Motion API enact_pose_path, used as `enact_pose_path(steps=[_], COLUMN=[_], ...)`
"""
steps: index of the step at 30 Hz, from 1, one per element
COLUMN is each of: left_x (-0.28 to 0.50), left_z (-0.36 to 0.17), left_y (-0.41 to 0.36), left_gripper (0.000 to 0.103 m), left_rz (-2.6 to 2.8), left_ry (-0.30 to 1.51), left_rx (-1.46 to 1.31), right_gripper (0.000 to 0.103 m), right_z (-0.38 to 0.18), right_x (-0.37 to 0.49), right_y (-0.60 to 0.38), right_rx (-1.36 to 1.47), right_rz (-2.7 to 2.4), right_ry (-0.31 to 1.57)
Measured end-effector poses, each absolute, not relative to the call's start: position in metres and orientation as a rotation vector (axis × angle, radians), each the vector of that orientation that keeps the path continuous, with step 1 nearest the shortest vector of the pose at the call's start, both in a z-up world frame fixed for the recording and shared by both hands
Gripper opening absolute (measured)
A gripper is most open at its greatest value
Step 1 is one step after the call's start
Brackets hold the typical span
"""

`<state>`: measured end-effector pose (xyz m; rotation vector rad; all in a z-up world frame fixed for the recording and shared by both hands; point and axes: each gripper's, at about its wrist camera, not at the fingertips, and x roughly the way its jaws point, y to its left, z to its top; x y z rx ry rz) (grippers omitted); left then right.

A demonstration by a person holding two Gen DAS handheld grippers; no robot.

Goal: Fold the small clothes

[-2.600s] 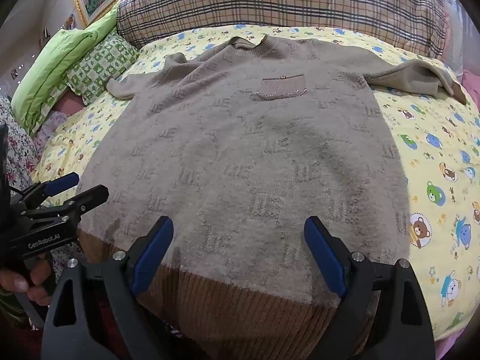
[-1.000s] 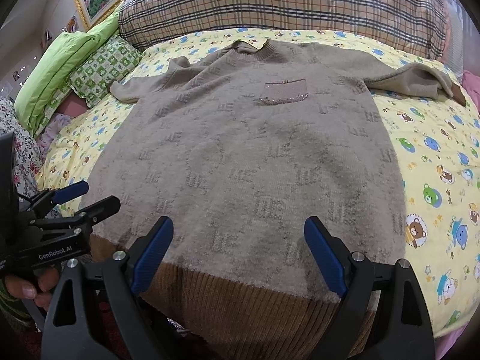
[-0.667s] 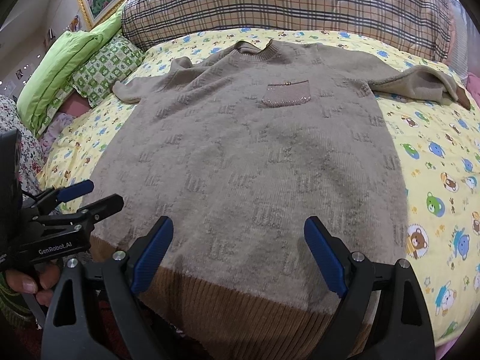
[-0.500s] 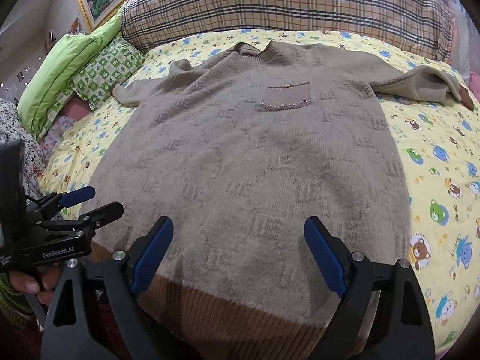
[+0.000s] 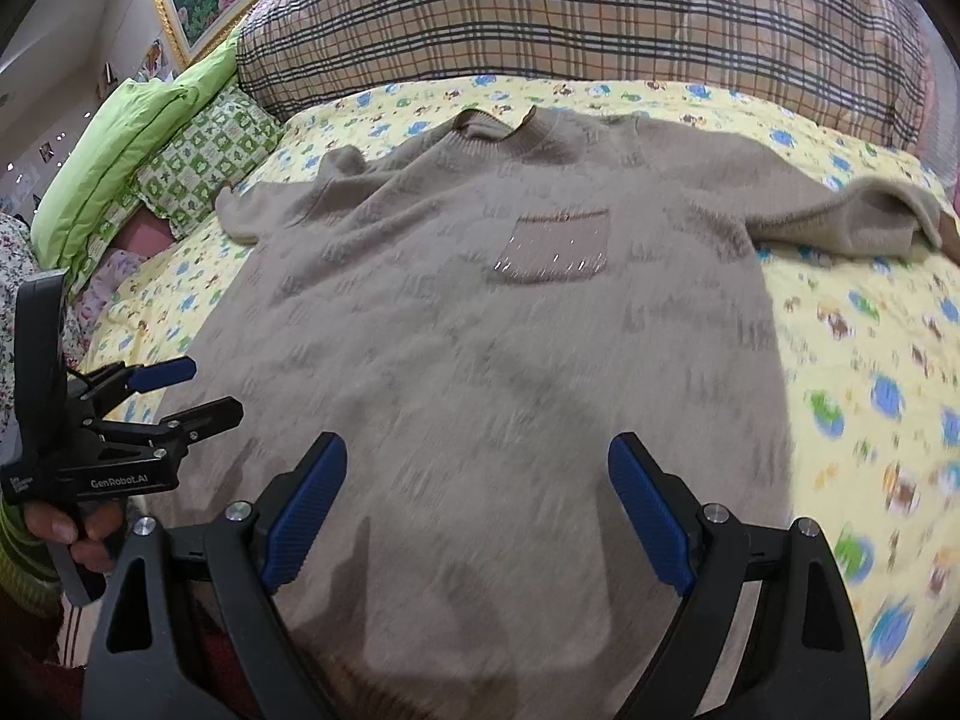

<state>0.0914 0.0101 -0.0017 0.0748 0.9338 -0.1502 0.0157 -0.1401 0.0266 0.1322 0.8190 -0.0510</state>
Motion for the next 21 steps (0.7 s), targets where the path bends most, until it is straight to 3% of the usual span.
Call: enact_pose_path(steps=[15, 21], left_x=[0.272, 0.369], left_z=[0.046, 0.037], left_y=[0.049, 0.062], left_gripper=[0.085, 0.085], left_rz=[-0.207, -0.313], left_ry=[0.815, 0.870], left_rx=[0.112, 0.206], right_gripper=[0.089, 0.089], right_z=[0.063, 0.073], right_x=[0.129, 0.189], right_y=[-0.223, -0.262], right_rx=[0.099, 0.070], right_rz=[-0.079, -0.102], right_ry=[0.770, 0.761])
